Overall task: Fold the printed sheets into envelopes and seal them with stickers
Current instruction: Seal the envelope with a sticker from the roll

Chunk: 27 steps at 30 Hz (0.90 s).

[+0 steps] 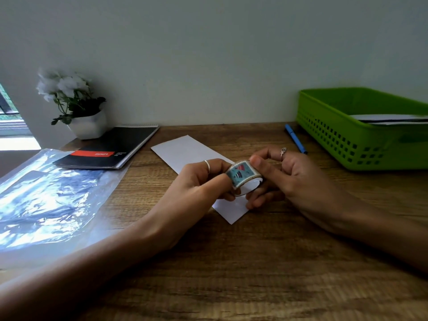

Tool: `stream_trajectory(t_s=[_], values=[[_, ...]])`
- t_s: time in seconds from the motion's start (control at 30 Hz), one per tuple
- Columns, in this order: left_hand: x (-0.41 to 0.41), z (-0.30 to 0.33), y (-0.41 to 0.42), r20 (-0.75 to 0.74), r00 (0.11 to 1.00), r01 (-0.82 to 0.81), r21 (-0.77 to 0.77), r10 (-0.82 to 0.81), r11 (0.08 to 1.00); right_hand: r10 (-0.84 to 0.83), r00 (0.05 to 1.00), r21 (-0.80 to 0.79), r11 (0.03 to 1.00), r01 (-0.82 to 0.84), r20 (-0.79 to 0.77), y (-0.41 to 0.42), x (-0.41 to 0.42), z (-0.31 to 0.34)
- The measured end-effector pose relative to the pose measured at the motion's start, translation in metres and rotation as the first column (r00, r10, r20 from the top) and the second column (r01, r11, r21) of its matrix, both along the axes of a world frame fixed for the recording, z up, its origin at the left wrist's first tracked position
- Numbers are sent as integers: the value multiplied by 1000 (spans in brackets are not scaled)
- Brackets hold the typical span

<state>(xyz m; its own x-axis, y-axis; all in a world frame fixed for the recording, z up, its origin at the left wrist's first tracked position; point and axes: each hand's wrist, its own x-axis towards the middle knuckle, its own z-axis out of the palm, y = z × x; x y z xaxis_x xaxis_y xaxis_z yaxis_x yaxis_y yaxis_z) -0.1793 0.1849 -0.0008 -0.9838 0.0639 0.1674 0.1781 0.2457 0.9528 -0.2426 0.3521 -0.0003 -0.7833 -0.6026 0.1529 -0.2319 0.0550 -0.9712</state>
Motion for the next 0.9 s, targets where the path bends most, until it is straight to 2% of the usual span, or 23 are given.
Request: stream_trajectory(t_s=[0.53,0.9], values=[[0,2,-3,24,999,-33,-122,36,992,-5,1000,-5,1000,5,-1,1,-1,0],[1,1,-4,32,999,-27,-73,29,997,11,1000,-42,999,-10,21,0,0,0]])
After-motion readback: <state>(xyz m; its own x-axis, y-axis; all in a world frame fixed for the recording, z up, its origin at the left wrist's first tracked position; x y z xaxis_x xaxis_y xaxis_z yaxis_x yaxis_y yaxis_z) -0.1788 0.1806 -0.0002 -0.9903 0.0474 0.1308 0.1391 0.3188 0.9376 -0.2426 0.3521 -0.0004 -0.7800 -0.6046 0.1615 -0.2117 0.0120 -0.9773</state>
